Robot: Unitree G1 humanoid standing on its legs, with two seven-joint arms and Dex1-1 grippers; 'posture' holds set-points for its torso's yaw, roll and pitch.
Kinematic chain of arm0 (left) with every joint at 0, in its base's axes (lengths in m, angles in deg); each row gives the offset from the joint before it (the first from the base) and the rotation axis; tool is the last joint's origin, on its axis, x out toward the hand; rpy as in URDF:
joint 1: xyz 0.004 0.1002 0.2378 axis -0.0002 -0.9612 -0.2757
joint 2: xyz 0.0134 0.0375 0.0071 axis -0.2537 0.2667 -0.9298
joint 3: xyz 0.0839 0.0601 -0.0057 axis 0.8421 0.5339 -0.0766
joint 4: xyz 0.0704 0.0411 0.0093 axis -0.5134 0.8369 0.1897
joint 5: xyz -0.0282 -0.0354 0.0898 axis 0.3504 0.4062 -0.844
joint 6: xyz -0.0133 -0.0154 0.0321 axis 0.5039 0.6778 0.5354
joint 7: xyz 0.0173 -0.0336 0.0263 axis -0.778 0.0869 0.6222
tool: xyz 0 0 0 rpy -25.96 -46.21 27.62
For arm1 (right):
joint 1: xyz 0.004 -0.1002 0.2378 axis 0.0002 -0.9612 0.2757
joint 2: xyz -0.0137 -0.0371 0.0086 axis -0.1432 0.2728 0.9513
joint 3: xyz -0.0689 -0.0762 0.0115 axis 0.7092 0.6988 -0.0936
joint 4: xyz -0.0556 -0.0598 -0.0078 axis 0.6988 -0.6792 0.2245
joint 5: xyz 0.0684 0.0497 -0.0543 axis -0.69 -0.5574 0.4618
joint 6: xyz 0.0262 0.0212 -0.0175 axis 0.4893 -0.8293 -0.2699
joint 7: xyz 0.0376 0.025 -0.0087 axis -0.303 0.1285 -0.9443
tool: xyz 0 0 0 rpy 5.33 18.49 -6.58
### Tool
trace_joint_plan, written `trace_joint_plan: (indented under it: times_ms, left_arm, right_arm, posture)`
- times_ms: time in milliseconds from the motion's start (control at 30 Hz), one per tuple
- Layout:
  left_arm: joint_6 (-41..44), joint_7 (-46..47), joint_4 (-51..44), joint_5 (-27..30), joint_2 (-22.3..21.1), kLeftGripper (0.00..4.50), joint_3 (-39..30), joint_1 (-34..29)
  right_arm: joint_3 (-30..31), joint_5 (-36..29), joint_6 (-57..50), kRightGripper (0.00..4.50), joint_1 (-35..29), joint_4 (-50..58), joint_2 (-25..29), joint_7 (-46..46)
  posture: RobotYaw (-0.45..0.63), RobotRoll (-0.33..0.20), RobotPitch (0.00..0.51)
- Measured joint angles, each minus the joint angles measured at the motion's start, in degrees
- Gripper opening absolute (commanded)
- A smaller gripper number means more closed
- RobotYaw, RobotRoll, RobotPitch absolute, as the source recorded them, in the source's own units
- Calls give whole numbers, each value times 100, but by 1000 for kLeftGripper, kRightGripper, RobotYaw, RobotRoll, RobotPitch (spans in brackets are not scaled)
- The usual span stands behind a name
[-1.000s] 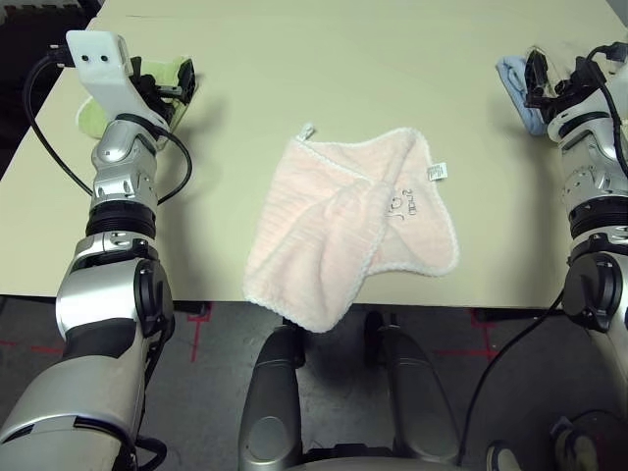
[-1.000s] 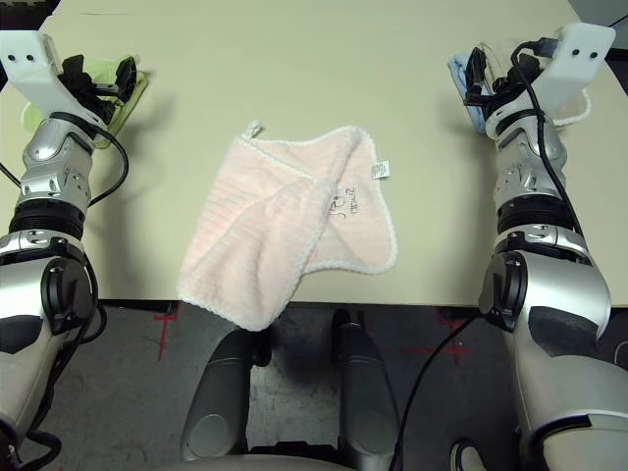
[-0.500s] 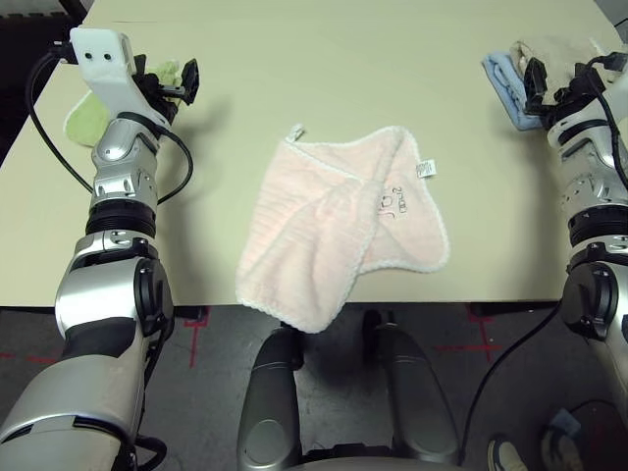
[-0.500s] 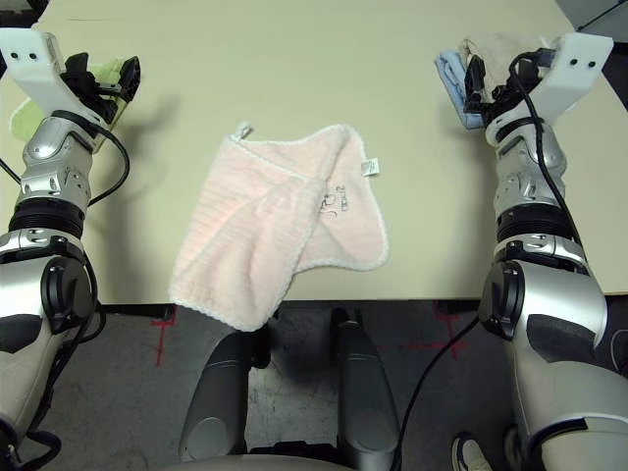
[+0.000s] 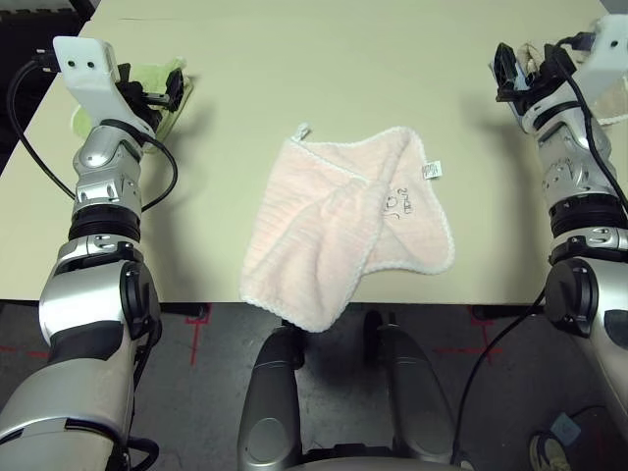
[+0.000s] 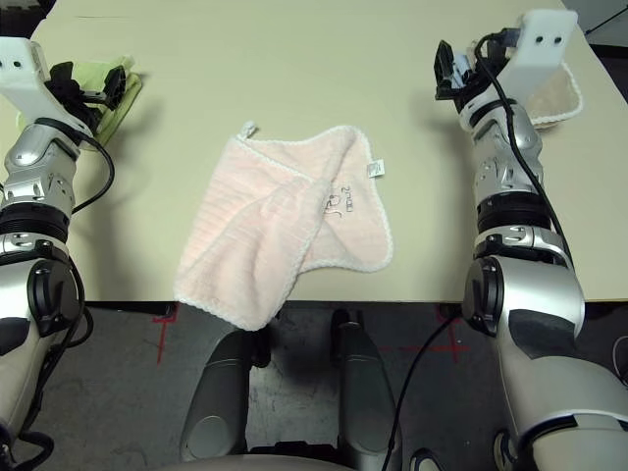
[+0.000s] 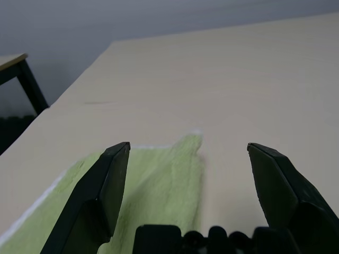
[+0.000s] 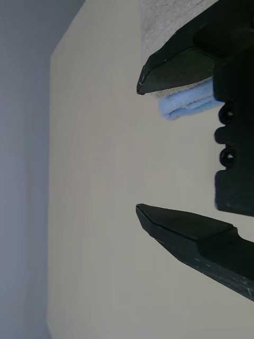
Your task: Fold the towel and set it aside.
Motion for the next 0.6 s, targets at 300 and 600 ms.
trace_joint_plan:
  times_ms: [300,600]
  left_arm:
    - [1314,-4793,-270,452,-189,4500,789,110]
    - [1109,-6624,-250,274,-452,4500,1293,291]
  right_arm:
    - [-22,-80,-7,4480,122,-679,333,-1298]
    - [501,2,-599,4480,310,-580,315,-2973]
  posture:
    - [9,0,323]
    - [18,0,302]
